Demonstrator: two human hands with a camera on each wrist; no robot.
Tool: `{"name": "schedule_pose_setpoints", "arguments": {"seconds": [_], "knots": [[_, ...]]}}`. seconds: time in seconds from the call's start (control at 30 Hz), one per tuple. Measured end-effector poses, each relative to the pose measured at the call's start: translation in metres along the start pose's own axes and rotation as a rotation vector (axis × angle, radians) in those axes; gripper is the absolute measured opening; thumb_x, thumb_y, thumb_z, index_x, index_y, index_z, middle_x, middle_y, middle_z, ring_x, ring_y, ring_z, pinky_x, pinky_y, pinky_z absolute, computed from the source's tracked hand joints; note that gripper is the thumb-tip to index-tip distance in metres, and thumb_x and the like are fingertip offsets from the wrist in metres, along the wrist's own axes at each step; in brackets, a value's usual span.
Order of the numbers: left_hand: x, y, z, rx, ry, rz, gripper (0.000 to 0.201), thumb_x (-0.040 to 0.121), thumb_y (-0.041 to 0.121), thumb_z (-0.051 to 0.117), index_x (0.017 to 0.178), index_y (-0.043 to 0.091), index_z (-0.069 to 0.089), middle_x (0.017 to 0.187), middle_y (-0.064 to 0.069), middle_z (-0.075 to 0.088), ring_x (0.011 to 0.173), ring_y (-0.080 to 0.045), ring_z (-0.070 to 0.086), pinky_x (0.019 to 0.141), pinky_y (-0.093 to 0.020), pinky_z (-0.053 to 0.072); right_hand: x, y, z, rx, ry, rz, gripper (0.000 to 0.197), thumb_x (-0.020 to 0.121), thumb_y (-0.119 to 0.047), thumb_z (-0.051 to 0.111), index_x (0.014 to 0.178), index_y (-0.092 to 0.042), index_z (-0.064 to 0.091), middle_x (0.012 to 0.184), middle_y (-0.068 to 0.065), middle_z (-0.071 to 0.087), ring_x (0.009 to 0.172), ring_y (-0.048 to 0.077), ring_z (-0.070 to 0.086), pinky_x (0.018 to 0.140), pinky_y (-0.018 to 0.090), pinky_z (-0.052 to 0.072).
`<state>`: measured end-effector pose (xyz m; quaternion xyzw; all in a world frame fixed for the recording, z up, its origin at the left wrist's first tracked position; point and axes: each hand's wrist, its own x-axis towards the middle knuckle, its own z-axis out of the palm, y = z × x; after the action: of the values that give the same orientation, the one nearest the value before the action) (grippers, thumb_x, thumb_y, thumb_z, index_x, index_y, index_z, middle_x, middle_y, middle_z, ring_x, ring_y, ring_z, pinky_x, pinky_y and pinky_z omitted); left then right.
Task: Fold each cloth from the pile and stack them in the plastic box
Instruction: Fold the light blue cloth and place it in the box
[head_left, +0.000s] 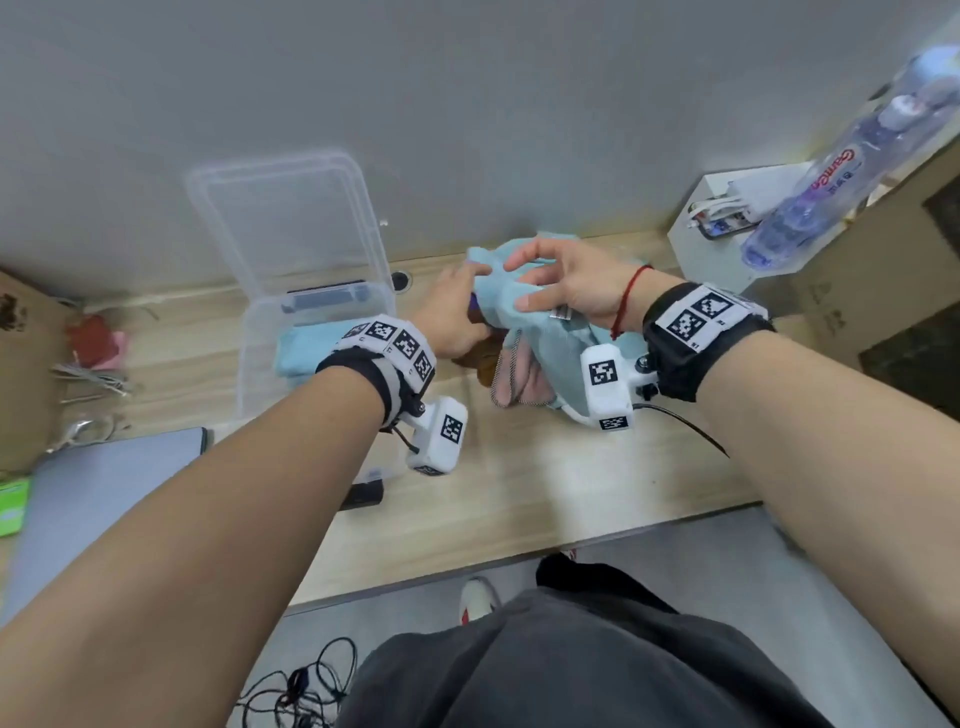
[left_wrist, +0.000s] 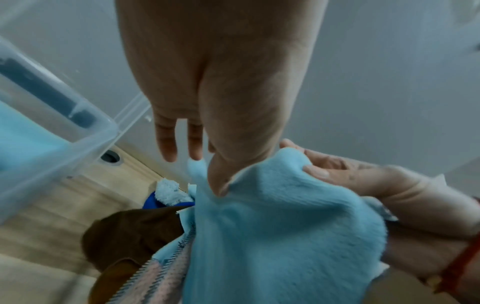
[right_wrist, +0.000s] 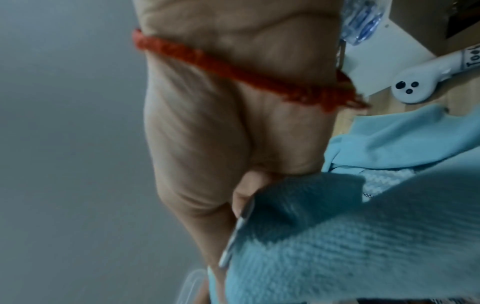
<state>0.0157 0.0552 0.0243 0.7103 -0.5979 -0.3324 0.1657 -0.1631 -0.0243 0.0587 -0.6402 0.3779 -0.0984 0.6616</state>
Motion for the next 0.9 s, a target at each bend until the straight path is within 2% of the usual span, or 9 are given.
{"name": "schedule_pose_setpoints", "arguments": {"seconds": [0.1, 0.2, 0.27, 0.37, 0.47, 0.57, 0.67, 0.77, 0.9], "knots": [[-0.020, -0.009, -0.011, 0.062, 0.045, 0.082, 0.102, 0.069, 0.019, 0.080, 0.150, 0.031, 0.020, 0.146, -0.011, 0.028, 0.136, -0.029, 0.030, 0.114, -0.040, 0.026, -0.022, -0.010, 0.027, -0.039, -0.142, 0.029, 0.032, 0.083, 0.004, 0.070, 0.105, -0.018, 0.061, 0.081, 0.003, 0.068, 0.070, 0.019, 0.062, 0.066, 0.027, 0.053], [-0.039, -0.006, -0.017, 0.206, -0.054, 0.174, 0.076, 0.066, 0.041, 0.084, 0.133, 0.031, 0.049, 0.135, -0.006, 0.046, 0.127, -0.028, 0.041, 0.107, -0.035, 0.033, -0.038, -0.016, 0.040, -0.143, -0.115, 0.000, 0.028, 0.082, -0.003, 0.073, 0.103, -0.020, 0.064, 0.091, 0.016, 0.068, 0.080, 0.024, 0.060, 0.074, 0.034, 0.049], [-0.049, 0.001, -0.017, 0.182, -0.158, 0.140, 0.033, 0.073, 0.038, 0.081, 0.096, 0.023, 0.062, 0.094, 0.004, 0.061, 0.095, -0.019, 0.056, 0.078, -0.014, 0.040, -0.046, -0.021, 0.035, -0.213, -0.010, -0.031, 0.026, 0.083, -0.005, 0.073, 0.101, -0.021, 0.065, 0.085, 0.010, 0.068, 0.080, 0.023, 0.055, 0.070, 0.032, 0.046], [-0.060, 0.001, -0.007, 0.105, -0.149, 0.156, 0.030, 0.081, 0.032, 0.076, 0.068, 0.025, 0.050, 0.062, 0.013, 0.047, 0.058, -0.001, 0.044, 0.051, -0.005, 0.035, -0.061, -0.022, 0.029, -0.494, 0.100, -0.069, 0.021, 0.085, -0.012, 0.072, 0.104, -0.019, 0.067, 0.084, 0.002, 0.067, 0.080, 0.017, 0.057, 0.073, 0.028, 0.047], [-0.071, -0.001, -0.008, 0.048, -0.024, 0.148, 0.032, 0.077, 0.044, 0.077, 0.085, 0.015, 0.064, 0.074, 0.002, 0.060, 0.070, -0.013, 0.056, 0.058, -0.011, 0.041, -0.072, -0.016, 0.021, -0.869, 0.078, -0.009, 0.026, 0.081, -0.037, 0.076, 0.103, -0.026, 0.068, 0.094, 0.000, 0.069, 0.088, 0.015, 0.062, 0.082, 0.029, 0.048], [-0.077, -0.001, -0.017, 0.099, 0.041, 0.153, 0.033, 0.075, 0.041, 0.079, 0.088, 0.015, 0.063, 0.088, -0.005, 0.064, 0.087, -0.026, 0.060, 0.069, -0.028, 0.041, -0.080, -0.005, 0.017, -1.130, -0.025, 0.142, 0.034, 0.076, -0.052, 0.075, 0.078, -0.020, 0.063, 0.072, 0.000, 0.060, 0.069, 0.021, 0.055, 0.063, 0.030, 0.040], [-0.088, 0.004, -0.026, 0.142, 0.024, 0.121, 0.044, 0.070, 0.040, 0.083, 0.091, 0.018, 0.051, 0.093, 0.000, 0.056, 0.088, -0.019, 0.052, 0.070, -0.024, 0.032, -0.088, 0.004, 0.012, -1.120, 0.055, 0.121, 0.039, 0.081, -0.051, 0.071, 0.071, -0.014, 0.059, 0.066, 0.002, 0.054, 0.064, 0.023, 0.049, 0.056, 0.031, 0.034], [-0.095, 0.008, -0.031, 0.169, -0.033, 0.086, 0.048, 0.070, 0.041, 0.083, 0.103, 0.022, 0.054, 0.098, 0.006, 0.053, 0.092, -0.015, 0.051, 0.077, -0.021, 0.032, -0.095, 0.006, 0.002, -0.918, 0.223, 0.000, 0.033, 0.087, -0.046, 0.067, 0.087, -0.013, 0.065, 0.073, 0.002, 0.059, 0.071, 0.019, 0.053, 0.061, 0.030, 0.039], [-0.092, 0.009, -0.031, 0.293, -0.072, 0.009, 0.053, 0.064, 0.050, 0.083, 0.098, 0.015, 0.063, 0.091, -0.001, 0.061, 0.094, -0.026, 0.060, 0.077, -0.030, 0.044, -0.102, 0.010, -0.022, -0.800, 0.350, -0.064, 0.024, 0.090, -0.041, 0.064, 0.090, -0.017, 0.069, 0.064, -0.002, 0.056, 0.059, 0.013, 0.047, 0.055, 0.026, 0.038]]}}
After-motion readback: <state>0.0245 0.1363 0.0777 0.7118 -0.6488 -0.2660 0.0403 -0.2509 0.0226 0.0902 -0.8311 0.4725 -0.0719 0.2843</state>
